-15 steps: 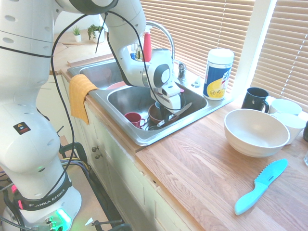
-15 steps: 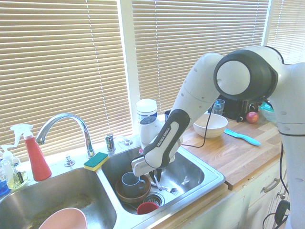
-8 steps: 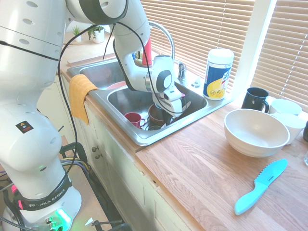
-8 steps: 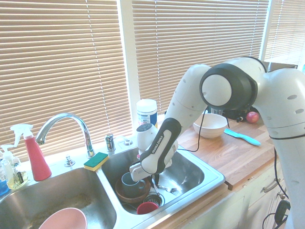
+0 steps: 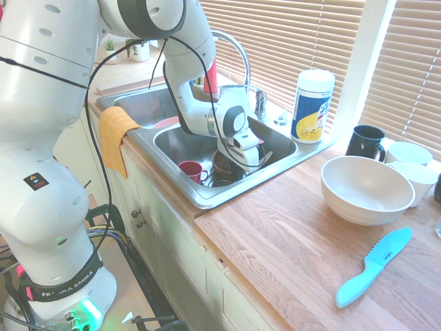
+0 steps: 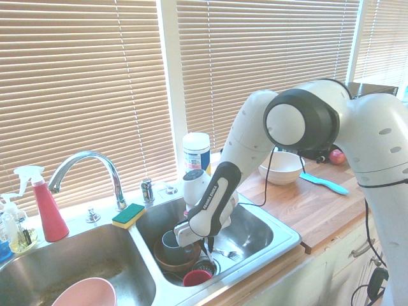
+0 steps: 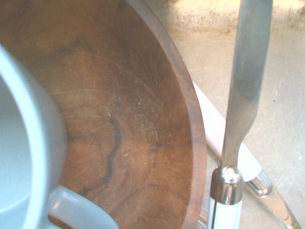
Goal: Put the knife into the sink
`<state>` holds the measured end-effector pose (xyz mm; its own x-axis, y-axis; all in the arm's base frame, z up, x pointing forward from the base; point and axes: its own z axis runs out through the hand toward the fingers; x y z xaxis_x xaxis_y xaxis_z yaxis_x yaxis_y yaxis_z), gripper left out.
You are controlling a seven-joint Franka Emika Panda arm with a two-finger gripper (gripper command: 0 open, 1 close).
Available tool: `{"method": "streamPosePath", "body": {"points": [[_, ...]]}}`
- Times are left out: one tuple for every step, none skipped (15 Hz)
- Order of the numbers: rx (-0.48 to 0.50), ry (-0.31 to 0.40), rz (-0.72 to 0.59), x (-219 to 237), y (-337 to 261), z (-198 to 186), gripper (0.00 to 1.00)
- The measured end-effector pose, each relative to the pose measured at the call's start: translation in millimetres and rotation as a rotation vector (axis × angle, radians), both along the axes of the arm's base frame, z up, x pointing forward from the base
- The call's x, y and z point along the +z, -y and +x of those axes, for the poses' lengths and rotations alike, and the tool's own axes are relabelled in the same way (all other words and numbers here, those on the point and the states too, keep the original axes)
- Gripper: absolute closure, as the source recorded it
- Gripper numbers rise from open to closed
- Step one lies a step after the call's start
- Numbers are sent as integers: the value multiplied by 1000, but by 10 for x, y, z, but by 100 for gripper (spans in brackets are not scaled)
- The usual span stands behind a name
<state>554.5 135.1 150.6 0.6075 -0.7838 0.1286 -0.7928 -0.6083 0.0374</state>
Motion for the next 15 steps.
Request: {"method": "streamPosePath", "body": {"points": [[-1, 0, 1, -4, 0, 0, 0], [-7, -1, 4, -10, 2, -1, 0], [-11, -3, 6, -16, 4, -2, 0], [-13, -3, 8, -27, 4, -4, 0], [-14, -3, 8, -39, 6, -5, 0], [-14, -3, 8, -49, 11, -5, 0], [-14, -3, 8, -58, 15, -6, 0], [-14, -3, 8, -62, 17, -6, 0], [-14, -3, 8, -62, 22, -5, 0], [-14, -3, 8, -63, 22, -6, 0], [-14, -3, 7, -63, 27, -4, 0], [-15, -3, 6, -64, 35, -4, 0], [-15, -5, 5, -69, 43, -9, 0], [-15, -6, 3, -76, 56, -15, 0], [-16, -7, 1, -80, 71, -19, 0]]}}
